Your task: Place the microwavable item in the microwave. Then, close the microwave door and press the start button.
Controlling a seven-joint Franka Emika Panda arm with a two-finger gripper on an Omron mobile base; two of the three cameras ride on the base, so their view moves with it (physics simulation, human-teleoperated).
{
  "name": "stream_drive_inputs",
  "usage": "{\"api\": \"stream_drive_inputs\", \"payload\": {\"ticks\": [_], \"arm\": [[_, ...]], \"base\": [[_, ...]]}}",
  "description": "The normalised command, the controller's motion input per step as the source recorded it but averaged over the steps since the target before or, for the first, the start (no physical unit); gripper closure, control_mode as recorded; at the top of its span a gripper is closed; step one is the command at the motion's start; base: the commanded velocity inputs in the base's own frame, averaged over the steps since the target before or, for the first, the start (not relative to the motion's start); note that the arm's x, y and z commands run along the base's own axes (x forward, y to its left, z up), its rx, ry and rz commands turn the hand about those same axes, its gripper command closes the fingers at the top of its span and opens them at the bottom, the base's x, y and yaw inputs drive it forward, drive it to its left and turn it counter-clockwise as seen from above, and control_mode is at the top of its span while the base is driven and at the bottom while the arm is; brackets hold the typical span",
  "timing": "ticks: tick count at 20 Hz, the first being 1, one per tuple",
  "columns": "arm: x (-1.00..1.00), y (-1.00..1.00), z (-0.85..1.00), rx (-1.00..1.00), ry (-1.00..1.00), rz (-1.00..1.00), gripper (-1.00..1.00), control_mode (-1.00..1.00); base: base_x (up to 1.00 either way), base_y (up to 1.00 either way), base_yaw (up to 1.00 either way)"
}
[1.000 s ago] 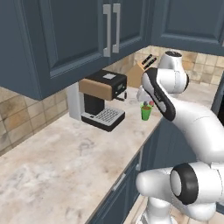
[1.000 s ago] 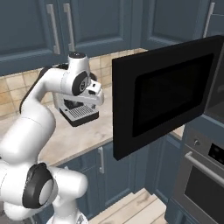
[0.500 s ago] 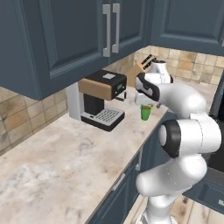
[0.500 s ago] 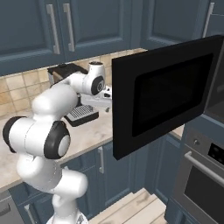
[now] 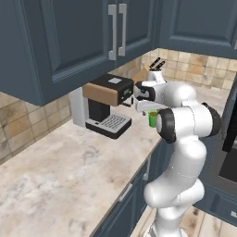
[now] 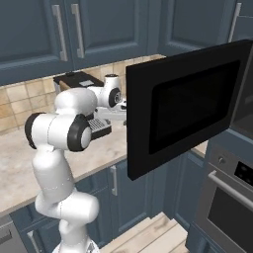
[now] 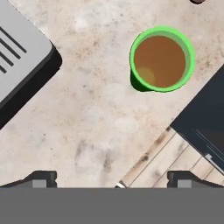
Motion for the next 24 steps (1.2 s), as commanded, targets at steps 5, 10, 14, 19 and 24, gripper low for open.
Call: {"api": "stream_drive_inputs", "payload": {"ticks": [5,10,14,19,24], "arm": [[0.50,0.00,-0.31,0.00,0.00,0.00,-1.00,-1.00],[0.43,0.00,-0.25,0.00,0.00,0.00,-1.00,-1.00],[0.24,-0.13,-0.16,0.00,0.00,0.00,-1.00,-1.00],[0.14,-0.15,-0.24,0.00,0.00,0.00,-1.00,-1.00],[0.22,-0.12,-0.24,0.00,0.00,0.05,-1.00,-1.00]], "base": [[0.00,0.00,0.00],[0.00,0.00,0.00],[0.00,0.00,0.00],[0.00,0.00,0.00],[0.00,0.00,0.00]]}}
